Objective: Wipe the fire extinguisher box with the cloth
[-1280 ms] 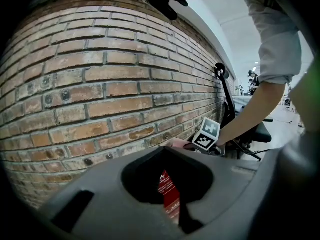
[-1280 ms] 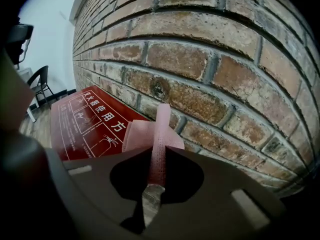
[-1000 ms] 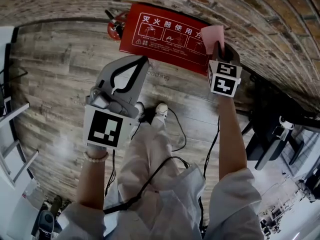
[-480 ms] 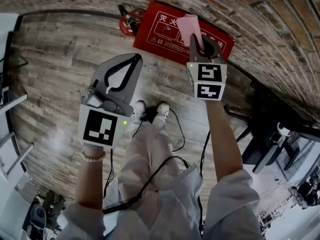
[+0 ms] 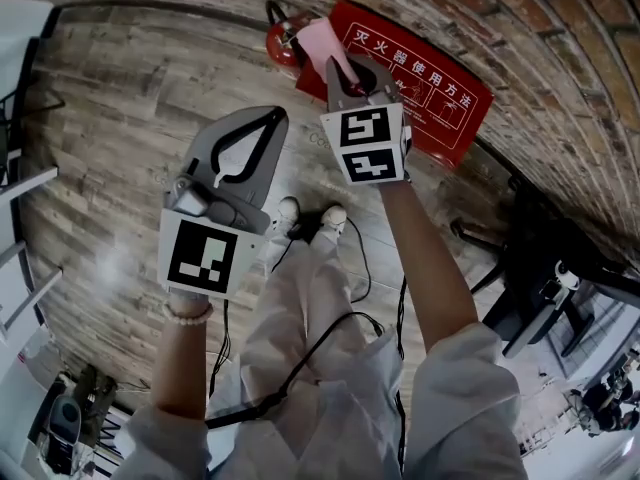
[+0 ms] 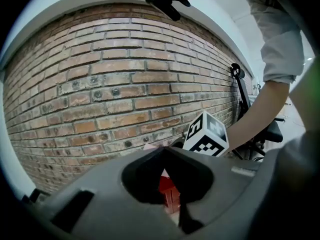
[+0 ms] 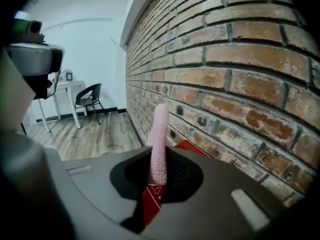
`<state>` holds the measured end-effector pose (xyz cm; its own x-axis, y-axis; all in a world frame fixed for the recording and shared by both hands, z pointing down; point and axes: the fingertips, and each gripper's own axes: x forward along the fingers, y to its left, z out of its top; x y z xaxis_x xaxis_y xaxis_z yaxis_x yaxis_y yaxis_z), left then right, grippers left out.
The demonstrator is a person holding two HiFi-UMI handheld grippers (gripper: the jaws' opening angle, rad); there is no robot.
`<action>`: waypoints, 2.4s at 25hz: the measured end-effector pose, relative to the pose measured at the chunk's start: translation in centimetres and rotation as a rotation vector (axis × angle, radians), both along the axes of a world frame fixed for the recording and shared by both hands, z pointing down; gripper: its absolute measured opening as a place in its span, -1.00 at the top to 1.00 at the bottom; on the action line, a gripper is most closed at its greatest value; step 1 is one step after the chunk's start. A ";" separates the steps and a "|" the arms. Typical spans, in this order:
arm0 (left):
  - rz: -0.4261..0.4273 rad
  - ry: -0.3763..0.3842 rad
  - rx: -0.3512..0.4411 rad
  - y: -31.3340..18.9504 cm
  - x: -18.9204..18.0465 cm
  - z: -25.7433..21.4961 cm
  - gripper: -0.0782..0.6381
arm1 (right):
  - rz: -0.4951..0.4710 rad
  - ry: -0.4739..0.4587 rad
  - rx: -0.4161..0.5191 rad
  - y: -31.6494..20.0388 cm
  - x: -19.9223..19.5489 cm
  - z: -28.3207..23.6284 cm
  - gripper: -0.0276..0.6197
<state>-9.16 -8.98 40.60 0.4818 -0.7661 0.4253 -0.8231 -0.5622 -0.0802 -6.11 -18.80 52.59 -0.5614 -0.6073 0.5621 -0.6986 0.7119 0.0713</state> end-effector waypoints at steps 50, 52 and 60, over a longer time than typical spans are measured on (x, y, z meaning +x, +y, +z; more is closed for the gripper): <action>0.096 -0.005 -0.038 -1.1 5.2 1.4 0.79 | 0.164 0.210 -0.060 -1.4 11.2 6.7 0.85; 0.105 -0.003 -0.040 -1.1 5.8 1.4 0.79 | 0.181 0.215 -0.060 -1.4 12.4 6.7 0.85; 0.150 -0.005 -0.030 -0.9 8.3 1.3 0.79 | 0.255 0.226 -0.062 -0.8 17.2 6.6 0.85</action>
